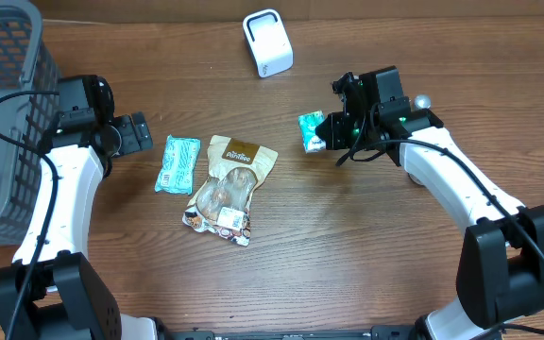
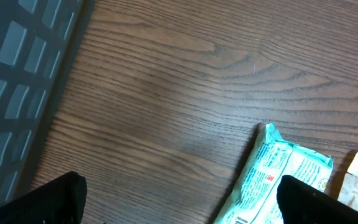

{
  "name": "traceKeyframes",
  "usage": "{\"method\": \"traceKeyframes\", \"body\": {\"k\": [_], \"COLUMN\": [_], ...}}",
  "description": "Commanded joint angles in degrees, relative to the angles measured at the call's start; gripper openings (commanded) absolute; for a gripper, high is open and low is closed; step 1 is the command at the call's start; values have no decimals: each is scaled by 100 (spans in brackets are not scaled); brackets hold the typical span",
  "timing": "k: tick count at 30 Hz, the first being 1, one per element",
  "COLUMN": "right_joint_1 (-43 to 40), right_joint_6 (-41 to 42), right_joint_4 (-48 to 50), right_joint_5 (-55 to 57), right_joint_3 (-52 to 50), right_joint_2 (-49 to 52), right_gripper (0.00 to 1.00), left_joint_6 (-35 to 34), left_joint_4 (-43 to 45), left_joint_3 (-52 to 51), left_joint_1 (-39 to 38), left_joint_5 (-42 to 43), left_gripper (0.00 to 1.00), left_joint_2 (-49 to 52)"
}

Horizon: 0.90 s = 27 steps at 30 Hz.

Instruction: Scan the item barcode

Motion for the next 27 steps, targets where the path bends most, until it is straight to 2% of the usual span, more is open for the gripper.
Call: {"method": "traceKeyframes", "body": {"k": [1,27], "right_joint_1": [33,33], "right_joint_6": [-44,-20], "right_joint_4": [31,107], "right_joint_5": [55,57], "right_joint_3": [98,170], "right_joint_2": [-33,-33], "right_gripper": [4,4], "left_joint_6": [66,66], "left_joint_4": [4,4], "left_joint_3": [107,107], "left_joint_1": [-39,-39], "left_joint_5": [-26,-26], "left_gripper": [99,99], "left_joint_2": [-85,-85]}}
